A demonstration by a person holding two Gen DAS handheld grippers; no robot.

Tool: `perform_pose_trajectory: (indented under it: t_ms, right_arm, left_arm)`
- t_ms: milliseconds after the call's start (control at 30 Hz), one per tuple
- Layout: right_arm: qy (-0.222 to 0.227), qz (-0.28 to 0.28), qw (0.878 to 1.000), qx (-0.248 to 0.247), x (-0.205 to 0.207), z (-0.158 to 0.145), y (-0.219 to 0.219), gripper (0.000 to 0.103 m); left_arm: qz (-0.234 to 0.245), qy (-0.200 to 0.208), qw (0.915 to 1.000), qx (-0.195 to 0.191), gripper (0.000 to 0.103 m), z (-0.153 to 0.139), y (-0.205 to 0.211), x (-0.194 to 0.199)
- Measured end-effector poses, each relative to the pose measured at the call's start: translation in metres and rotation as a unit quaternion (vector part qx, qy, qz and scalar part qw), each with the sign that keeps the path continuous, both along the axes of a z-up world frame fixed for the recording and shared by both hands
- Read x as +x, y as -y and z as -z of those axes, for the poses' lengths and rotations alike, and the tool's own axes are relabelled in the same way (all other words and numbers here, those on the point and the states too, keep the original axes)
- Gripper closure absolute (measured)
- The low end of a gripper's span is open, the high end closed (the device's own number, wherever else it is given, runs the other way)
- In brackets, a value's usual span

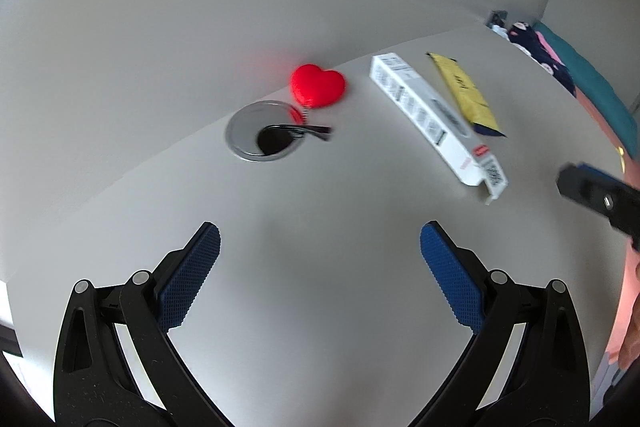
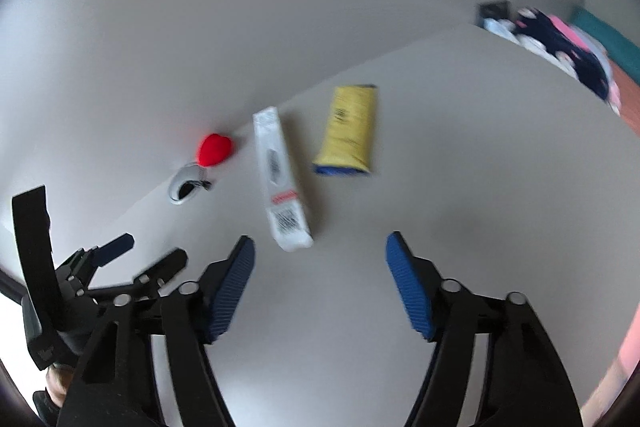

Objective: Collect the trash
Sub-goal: 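Close the right gripper on the white thermometer box while the left gripper grasps the red heart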

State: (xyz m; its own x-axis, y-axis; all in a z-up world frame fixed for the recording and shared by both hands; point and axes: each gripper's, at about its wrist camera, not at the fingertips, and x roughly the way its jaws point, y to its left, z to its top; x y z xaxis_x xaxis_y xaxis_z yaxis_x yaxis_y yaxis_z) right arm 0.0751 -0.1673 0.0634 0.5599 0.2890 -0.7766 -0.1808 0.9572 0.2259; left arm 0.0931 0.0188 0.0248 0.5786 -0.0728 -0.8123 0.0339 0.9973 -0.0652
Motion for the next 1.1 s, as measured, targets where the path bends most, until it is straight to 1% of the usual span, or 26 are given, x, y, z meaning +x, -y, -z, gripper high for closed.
perform_pose_trajectory:
  t_ms: [100, 333, 400, 533, 667, 733, 767, 800, 867, 900, 1033, 1067, 1100]
  right_arm:
    - [-0.003, -0.016, 1.000, -0.009, 0.019, 0.002, -0.019, 0.049]
    - [-0.015, -0.036, 0.999, -0.035, 0.056, 0.016, -0.051, 0.051]
    - [-0.019, -0.039, 0.998, -0.043, 0.064, 0.020, -0.055, 0.052]
    - [-0.029, -0.049, 0.997, -0.055, 0.085, 0.032, -0.063, 0.059]
    - [-0.040, -0.052, 0.996, -0.065, 0.105, 0.041, -0.069, 0.061]
    - [-0.044, -0.053, 0.995, -0.073, 0.111, 0.045, -0.072, 0.064]
    - [-0.047, -0.053, 0.995, -0.076, 0.114, 0.047, -0.072, 0.066]
    - [-0.050, -0.052, 0.994, -0.077, 0.116, 0.050, -0.072, 0.071]
    - [-0.043, -0.048, 0.994, -0.087, 0.120, 0.050, -0.071, 0.073]
    - [-0.041, -0.047, 0.994, -0.085, 0.120, 0.049, -0.070, 0.073]
    - [-0.004, -0.033, 0.998, -0.054, 0.115, 0.028, -0.053, 0.073]
    - [0.002, -0.032, 0.998, -0.047, 0.113, 0.021, -0.048, 0.073]
    - [0.004, -0.032, 0.999, -0.044, 0.112, 0.017, -0.044, 0.073]
  left_arm:
    - [-0.006, -0.001, 1.0000, -0.001, 0.006, 0.001, -0.008, 0.004]
    - [-0.008, 0.005, 0.9999, 0.014, 0.006, 0.001, -0.012, 0.020]
    - [-0.006, 0.008, 0.9998, 0.020, 0.008, 0.002, -0.012, 0.028]
    - [-0.005, 0.005, 0.9996, 0.026, 0.015, 0.004, -0.014, 0.042]
    - [-0.007, 0.004, 0.9998, 0.021, 0.015, 0.006, -0.017, 0.053]
    - [-0.007, 0.006, 0.9998, 0.020, 0.015, 0.006, -0.017, 0.058]
    - [-0.008, 0.006, 0.9998, 0.020, 0.015, 0.006, -0.016, 0.061]
    - [-0.007, 0.005, 0.9998, 0.019, 0.015, 0.007, -0.015, 0.065]
    - [-0.011, 0.000, 0.9998, 0.017, 0.015, 0.010, -0.014, 0.074]
    - [-0.010, 0.000, 0.9998, 0.014, 0.015, 0.011, -0.013, 0.078]
    - [-0.010, 0.008, 0.9997, 0.022, 0.015, 0.012, -0.006, 0.093]
    - [-0.011, 0.008, 0.9996, 0.024, 0.016, 0.013, -0.005, 0.097]
    - [-0.011, 0.006, 0.9996, 0.025, 0.020, 0.013, -0.004, 0.100]
